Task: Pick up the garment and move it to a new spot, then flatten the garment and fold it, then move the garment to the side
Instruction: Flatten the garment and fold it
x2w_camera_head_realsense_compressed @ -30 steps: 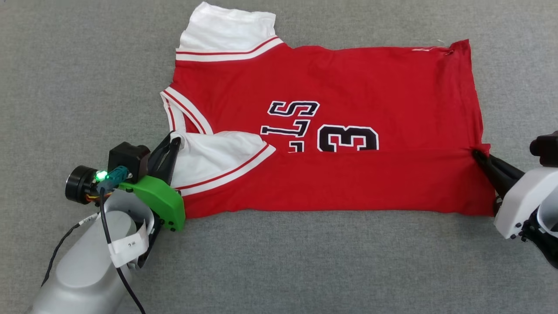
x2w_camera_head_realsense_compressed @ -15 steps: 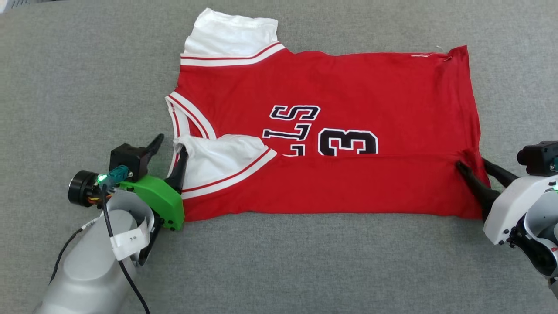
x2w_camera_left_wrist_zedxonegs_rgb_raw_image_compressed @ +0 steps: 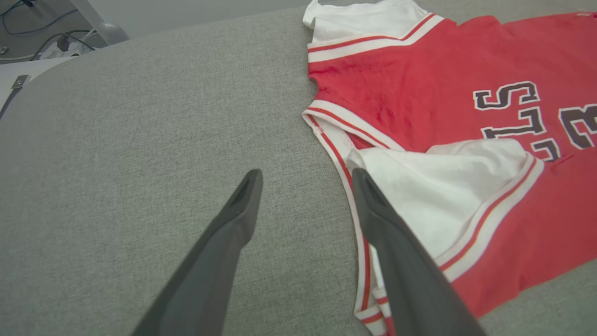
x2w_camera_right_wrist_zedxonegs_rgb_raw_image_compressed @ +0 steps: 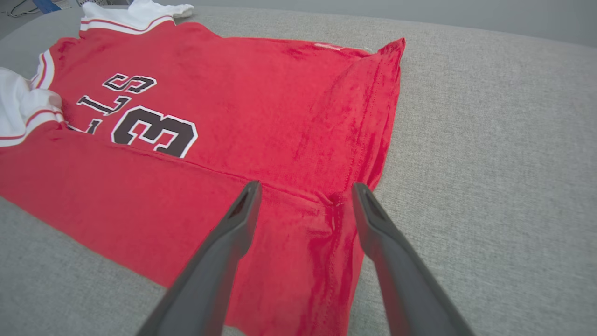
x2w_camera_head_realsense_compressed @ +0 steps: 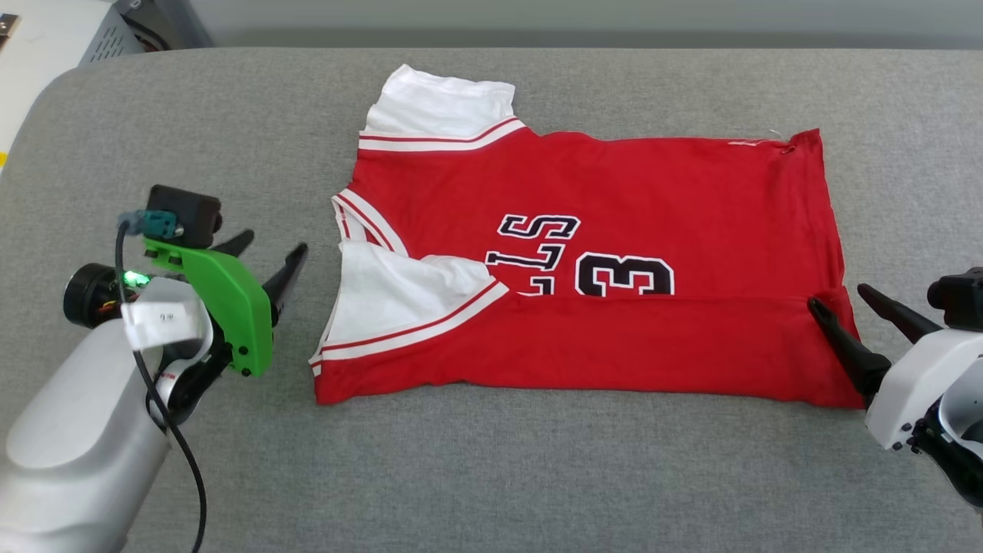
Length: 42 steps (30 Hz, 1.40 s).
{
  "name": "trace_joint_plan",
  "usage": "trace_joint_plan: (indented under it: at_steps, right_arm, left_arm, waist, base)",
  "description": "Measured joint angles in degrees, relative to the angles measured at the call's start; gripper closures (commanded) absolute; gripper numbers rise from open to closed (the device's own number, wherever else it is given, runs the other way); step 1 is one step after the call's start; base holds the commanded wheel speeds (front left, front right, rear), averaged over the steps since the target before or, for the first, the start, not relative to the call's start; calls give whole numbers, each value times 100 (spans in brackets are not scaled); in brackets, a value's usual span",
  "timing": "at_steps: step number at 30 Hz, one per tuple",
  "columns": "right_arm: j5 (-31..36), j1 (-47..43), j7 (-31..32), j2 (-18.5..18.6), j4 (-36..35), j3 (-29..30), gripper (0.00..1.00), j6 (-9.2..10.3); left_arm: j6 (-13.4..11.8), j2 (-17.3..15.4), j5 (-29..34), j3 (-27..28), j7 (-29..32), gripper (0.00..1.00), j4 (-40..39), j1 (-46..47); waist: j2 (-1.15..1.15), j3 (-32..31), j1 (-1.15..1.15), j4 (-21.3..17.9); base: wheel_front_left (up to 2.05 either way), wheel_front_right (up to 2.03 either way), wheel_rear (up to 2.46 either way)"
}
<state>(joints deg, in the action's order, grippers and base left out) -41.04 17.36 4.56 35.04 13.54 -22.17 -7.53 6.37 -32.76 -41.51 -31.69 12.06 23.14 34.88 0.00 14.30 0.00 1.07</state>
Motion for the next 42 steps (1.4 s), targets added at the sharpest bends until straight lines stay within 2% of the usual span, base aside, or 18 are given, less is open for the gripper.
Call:
trace_joint_plan:
  at_steps: [6,11,16,25,26,27,33,36,42]
  right_arm:
    - [1,-157,172,44,-44,107,0,0]
    - [1,-221,282,37,-100,135,0,0]
    - [16,-215,371,-27,-171,113,0,0]
    - [64,-99,434,-170,-183,-110,0,0]
    - [64,-87,435,-167,-182,-119,0,0]
    - [65,-77,434,-157,-182,-120,0,0]
    - [224,33,489,21,-247,-107,0,0]
    - [294,123,712,231,-402,-78,0,-1]
    - [13,260,1924,836,-803,-130,0,0]
  left_arm:
    - [53,-238,-864,-242,1822,0,-583,42]
    - [55,-333,-1126,-552,2788,0,-799,46]
    - [43,-330,-1143,-773,3160,0,-669,44]
    - [56,-310,-1007,-1048,3084,0,-82,38]
    - [68,-313,-1007,-1056,3058,32,-60,38]
    - [81,-318,-1002,-1071,2973,100,-41,39]
    - [98,-256,-1003,-1105,2423,100,127,32]
    - [101,-247,-1009,-1137,2156,100,121,-21]
    - [101,-342,-1001,-1220,1740,100,-178,-211]
  waist:
    - [0,-52,0,29]
    - [0,-31,0,-6]
    - [0,57,0,-70]
    - [0,235,0,-266]
    - [0,241,0,-278]
    - [0,242,0,-285]
    - [0,123,0,-253]
    - [0,27,0,-223]
    - [0,-134,0,-162]
  base:
    - [0,0,0]
    - [0,0,0]
    - [0,0,0]
    - [0,0,0]
    - [0,0,0]
    - [0,0,0]
    - [0,0,0]
    - [0,0,0]
    - [0,0,0]
